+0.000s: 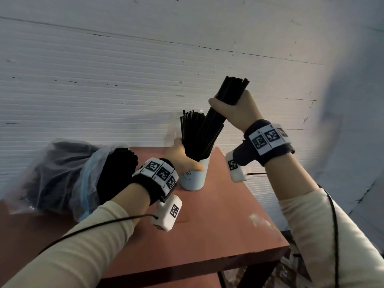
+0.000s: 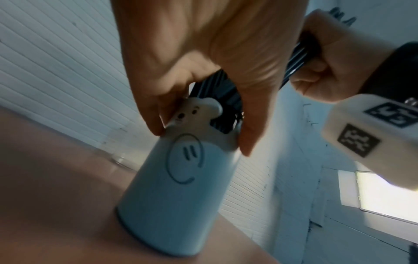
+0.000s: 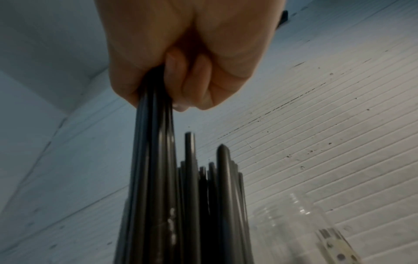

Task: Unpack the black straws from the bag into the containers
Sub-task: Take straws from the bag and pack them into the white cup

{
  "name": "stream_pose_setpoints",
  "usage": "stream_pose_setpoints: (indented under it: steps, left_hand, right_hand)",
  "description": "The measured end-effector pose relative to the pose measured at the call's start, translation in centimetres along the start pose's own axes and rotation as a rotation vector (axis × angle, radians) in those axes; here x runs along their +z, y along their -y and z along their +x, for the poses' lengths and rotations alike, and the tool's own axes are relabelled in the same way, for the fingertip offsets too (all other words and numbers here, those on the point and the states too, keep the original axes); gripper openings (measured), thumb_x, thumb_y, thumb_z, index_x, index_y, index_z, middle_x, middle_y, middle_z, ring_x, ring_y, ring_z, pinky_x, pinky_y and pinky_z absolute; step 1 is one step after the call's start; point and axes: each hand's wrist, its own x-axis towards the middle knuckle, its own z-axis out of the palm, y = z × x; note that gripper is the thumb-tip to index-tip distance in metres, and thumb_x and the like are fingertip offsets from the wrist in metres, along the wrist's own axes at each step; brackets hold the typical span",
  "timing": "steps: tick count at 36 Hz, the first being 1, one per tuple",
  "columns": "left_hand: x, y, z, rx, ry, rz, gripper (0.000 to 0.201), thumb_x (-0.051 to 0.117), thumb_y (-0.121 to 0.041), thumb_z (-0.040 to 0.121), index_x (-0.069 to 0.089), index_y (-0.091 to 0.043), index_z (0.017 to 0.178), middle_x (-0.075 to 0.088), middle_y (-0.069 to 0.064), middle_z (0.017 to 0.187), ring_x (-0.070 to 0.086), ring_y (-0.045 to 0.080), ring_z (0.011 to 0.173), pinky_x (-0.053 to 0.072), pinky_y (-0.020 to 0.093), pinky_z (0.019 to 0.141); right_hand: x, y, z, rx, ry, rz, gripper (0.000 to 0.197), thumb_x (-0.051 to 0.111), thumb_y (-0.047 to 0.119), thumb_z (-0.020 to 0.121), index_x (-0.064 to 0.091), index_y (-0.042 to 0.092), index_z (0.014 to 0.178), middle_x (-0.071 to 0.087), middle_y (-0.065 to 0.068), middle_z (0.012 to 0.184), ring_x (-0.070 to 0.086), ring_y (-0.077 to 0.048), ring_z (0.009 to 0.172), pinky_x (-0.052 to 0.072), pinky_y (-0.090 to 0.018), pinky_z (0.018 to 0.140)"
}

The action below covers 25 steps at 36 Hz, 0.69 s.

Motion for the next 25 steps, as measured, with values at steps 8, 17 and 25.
stream_pose_setpoints:
  steps: [8,17,25]
  left_hand:
    - [-0.3,1.0,1.0,0.074,0.038,0.044,0.111,0.086,-0.054,0.032,0.045,-0.027,0.131,0.062,-0.007,0.117,0.059,0.015,0.11,0.052,0.038,0.094]
    - [-0.3,1.1,0.5,0.092,0.041,-0.003,0.108,0.086,-0.05,0.033,0.047,-0.029,0.131,0.062,-0.009,0.117,0.059,0.013,0.11,0.049,0.037,0.099]
    - [-0.1,1.2,0.8,0.097,0.015,0.01,0.104,0.091,-0.04,0.045,0.044,-0.023,0.137,0.061,-0.004,0.123,0.057,0.018,0.115,0.047,0.039,0.102]
  right_hand:
    - [2.4,-1.6,-0.7,-0.045,0.105,-0.201,0.044,0.069,0.034,0.083,0.049,-0.001,0.067,0.049,-0.008,0.061,0.051,-0.017,0.064,0.044,-0.033,0.059]
    - [3.5,-2.4,-2.5,-0.081,-0.035,-0.2,0.08,0.063,0.068,0.068,0.044,0.02,0.128,0.04,0.001,0.126,0.039,-0.017,0.122,0.037,-0.039,0.105]
    - [3.5,-2.0,-2.7,-0.328,0.045,-0.251,0.051,0.054,0.025,0.096,0.041,0.014,0.144,0.045,-0.002,0.145,0.039,-0.012,0.135,0.03,-0.018,0.109]
